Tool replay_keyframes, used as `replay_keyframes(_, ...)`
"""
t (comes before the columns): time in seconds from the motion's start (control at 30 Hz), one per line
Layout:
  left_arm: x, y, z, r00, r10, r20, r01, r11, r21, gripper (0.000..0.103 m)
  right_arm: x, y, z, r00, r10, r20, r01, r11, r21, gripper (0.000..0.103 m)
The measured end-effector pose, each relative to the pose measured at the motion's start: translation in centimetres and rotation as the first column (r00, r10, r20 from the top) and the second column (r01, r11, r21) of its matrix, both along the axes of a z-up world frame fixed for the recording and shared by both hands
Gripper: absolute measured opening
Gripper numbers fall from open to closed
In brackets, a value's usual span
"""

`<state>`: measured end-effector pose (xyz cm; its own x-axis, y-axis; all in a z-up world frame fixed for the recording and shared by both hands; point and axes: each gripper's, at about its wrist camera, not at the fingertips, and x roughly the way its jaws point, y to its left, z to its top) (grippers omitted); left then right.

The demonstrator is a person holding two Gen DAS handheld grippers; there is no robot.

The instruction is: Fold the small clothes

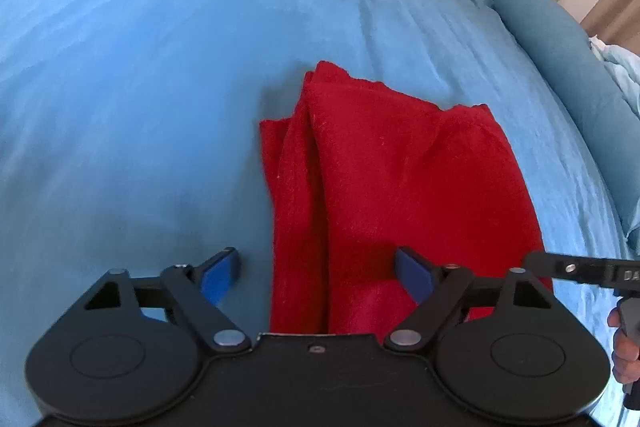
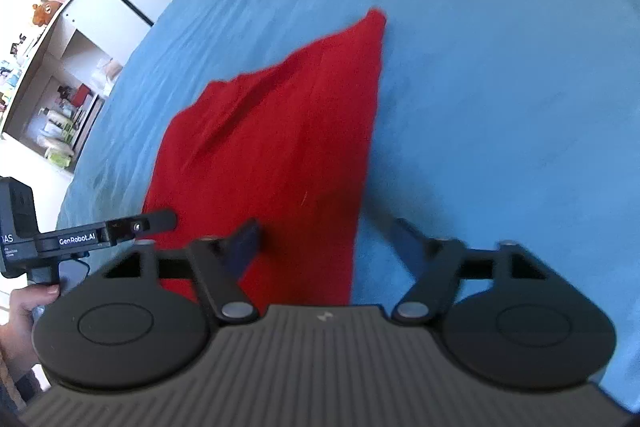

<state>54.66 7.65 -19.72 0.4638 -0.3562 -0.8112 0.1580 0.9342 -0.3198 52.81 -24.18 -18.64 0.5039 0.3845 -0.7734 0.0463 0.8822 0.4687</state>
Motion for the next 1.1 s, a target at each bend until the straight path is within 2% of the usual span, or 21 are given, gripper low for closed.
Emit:
replay_keyframes(0.07,-0.2,-0.4,0.0,1.000,-0.019,0.011,0.019,1.000,0.001,0.071,0.1,0.3,-0.6,1.000,-0.001,-0.006,0.001,1.000,0.017,0.078)
replay_keyframes(0.1,-0.3,-0.5,0.0,1.000,-0.030,0.009,0.030,1.000,-0.004,0.060,0.2,0.5,-0.8,1.000,-0.005,-0.007,0.005,1.000,0.016,0.077)
replay_keyframes(0.13,-0.2,-0.8,0.1,0.999,-0.039,0.000,0.039,0.999,-0.017,0.052,0.4,0.6,-0.9,1.000,-0.006,-0.006,0.006,1.000,0.019,0.067)
replay_keyframes(0.17,-0.1,-0.9,0.1,0.999,-0.034,-0.004,0.034,0.999,-0.011,0.051,0.5,0.8,-0.8,1.000,-0.002,-0.001,0.002,1.000,0.029,0.055)
replay_keyframes(0.23,-0.3,-1.1,0.4,0.999,-0.032,0.003,0.032,0.999,-0.003,0.037,-0.1,0.9,-0.4,1.000,0.004,0.021,-0.005,0.999,0.032,0.045)
replay_keyframes(0.33,-0.8,-1.7,1.4,0.999,-0.038,0.030,0.037,0.999,0.025,0.026,-0.4,1.1,0.0,0.999,-0.002,0.046,0.000,0.999,0.037,0.040)
replay_keyframes(0.63,-4.3,-4.2,6.0,0.987,-0.104,0.119,0.095,0.992,0.084,0.024,-3.5,0.8,4.1,0.989,-0.026,0.148,0.014,0.996,0.083,0.037)
replay_keyframes(0.87,-12.1,-5.7,9.8,0.980,-0.144,0.140,0.140,0.989,0.041,0.024,-11.0,-1.5,8.3,0.987,-0.034,0.157,0.018,0.994,0.105,0.037)
replay_keyframes(1.0,-16.9,-7.5,9.8,0.978,-0.170,0.125,0.169,0.985,0.017,0.024,-16.6,-2.8,9.6,0.991,-0.032,0.133,0.021,0.996,0.081,0.037)
replay_keyframes(1.1,-20.2,-8.5,8.5,0.978,-0.175,0.115,0.177,0.984,-0.004,0.024,-20.4,-3.8,9.1,0.993,-0.039,0.112,0.030,0.996,0.084,0.037)
